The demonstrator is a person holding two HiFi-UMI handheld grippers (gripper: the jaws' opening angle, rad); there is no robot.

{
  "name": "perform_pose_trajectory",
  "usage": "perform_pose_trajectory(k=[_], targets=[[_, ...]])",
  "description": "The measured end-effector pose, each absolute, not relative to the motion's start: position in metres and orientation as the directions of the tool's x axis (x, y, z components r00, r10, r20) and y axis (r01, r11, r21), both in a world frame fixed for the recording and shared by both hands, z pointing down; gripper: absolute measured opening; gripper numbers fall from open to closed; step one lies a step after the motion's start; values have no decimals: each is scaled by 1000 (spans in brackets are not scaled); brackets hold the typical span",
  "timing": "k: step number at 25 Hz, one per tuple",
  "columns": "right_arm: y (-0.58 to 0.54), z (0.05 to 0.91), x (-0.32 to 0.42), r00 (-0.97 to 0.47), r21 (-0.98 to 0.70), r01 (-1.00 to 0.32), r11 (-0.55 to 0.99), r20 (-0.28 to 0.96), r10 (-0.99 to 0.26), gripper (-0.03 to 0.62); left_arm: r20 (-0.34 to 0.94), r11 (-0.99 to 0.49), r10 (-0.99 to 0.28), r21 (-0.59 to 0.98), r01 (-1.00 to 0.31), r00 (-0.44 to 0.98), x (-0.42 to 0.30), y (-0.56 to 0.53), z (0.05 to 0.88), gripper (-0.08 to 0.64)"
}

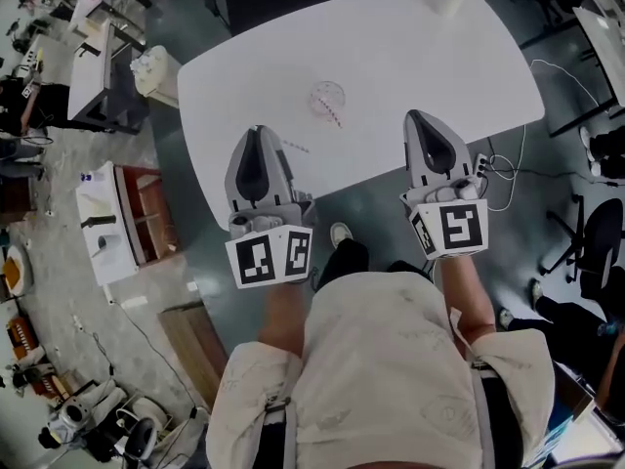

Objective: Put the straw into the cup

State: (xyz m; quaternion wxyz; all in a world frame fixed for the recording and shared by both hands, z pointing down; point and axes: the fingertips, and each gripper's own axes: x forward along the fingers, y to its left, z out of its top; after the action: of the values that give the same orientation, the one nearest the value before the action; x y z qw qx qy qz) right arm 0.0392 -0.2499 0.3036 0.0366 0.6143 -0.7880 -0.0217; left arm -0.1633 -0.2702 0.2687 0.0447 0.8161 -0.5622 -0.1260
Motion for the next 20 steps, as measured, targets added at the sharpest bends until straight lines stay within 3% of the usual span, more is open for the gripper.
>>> perform_pose_trajectory(k=[10,20], targets=[[-305,321,43,-175,85,-980,179,59,-983,2,-156,-431,-902,281,-857,402,-156,-347,286,23],[-377,366,89,-181,12,-983,184,118,-976,1,-49,-409,-905,372,-833,422,-108,-425,344,23]])
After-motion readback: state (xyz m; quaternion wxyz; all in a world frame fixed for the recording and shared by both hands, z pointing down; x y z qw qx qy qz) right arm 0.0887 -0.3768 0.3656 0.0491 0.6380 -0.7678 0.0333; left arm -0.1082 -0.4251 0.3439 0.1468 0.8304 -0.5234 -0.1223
